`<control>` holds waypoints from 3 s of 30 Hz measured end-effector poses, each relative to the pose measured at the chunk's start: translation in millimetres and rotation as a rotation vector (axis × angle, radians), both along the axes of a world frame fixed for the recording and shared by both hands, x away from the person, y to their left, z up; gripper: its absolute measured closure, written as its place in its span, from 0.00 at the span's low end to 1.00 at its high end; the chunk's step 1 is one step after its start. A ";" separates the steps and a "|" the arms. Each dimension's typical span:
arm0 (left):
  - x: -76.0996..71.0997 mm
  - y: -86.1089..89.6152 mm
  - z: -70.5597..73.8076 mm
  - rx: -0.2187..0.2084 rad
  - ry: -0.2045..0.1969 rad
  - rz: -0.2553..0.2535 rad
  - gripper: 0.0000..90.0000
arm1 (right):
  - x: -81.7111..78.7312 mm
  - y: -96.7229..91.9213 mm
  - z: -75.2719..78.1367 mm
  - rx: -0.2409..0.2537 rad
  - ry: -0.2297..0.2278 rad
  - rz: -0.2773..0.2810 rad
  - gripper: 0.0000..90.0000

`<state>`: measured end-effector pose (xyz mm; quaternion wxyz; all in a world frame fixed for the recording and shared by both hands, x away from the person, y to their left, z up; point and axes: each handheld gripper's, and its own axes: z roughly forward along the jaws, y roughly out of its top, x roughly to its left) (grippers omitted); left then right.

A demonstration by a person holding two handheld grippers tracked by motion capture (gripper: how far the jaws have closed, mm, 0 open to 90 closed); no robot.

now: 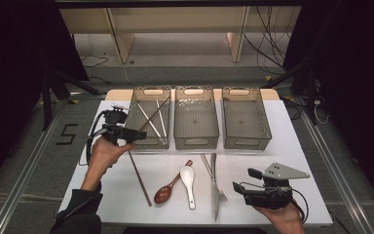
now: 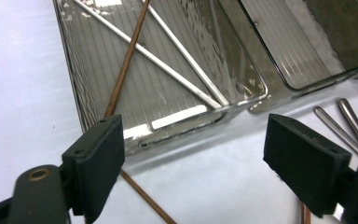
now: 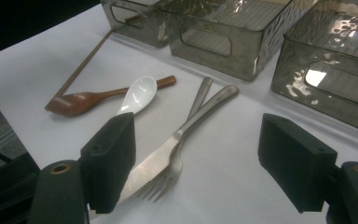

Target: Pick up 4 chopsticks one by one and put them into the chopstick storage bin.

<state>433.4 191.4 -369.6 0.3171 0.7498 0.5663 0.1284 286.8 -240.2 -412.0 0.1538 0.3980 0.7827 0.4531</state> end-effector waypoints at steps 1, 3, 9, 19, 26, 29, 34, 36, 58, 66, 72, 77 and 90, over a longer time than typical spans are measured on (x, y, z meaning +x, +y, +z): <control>-3.2 1.1 -1.2 0.000 -0.003 0.006 0.21 | 0.0 0.1 0.0 0.000 0.001 0.001 0.32; -8.1 2.5 -3.7 -0.001 -0.006 0.016 0.20 | 0.1 0.4 -0.2 -0.001 0.000 0.004 0.32; -24.2 6.0 -18.4 0.008 0.009 0.033 0.19 | 0.2 0.8 -0.5 -0.001 0.001 0.004 0.32; -38.6 -1.2 -39.7 0.085 0.107 0.057 0.19 | -0.7 2.1 -1.1 -0.008 0.000 0.010 0.32; -43.0 -0.5 -56.9 0.109 0.180 0.060 0.19 | -1.0 0.4 0.1 -0.003 -0.002 0.004 0.32; -44.1 0.0 -64.1 0.122 0.201 0.069 0.19 | -1.1 0.9 -0.2 -0.007 0.002 0.006 0.32; -45.0 -2.5 -74.1 0.142 0.239 0.057 0.18 | -1.3 1.9 -0.1 -0.009 -0.001 0.008 0.32; -45.4 -4.0 -78.2 0.146 0.249 0.065 0.18 | -1.4 1.9 0.0 -0.008 -0.003 0.006 0.32; -46.8 -13.4 -97.4 0.199 0.328 0.045 0.18 | -1.3 2.1 -0.4 -0.011 0.001 0.009 0.32; -46.9 -14.6 -99.6 0.214 0.346 0.040 0.18 | -1.3 1.9 -0.3 -0.011 0.001 0.008 0.32; -48.0 -15.8 -100.7 0.245 0.357 0.028 0.21 | -1.4 1.6 0.0 -0.010 0.001 0.006 0.32; -49.1 -13.1 -99.5 0.257 0.367 0.017 0.27 | -1.5 1.4 0.1 -0.009 -0.002 0.007 0.33; -54.4 6.1 -94.3 0.262 0.395 -0.005 0.56 | -2.0 0.3 1.6 -0.007 -0.004 0.003 0.33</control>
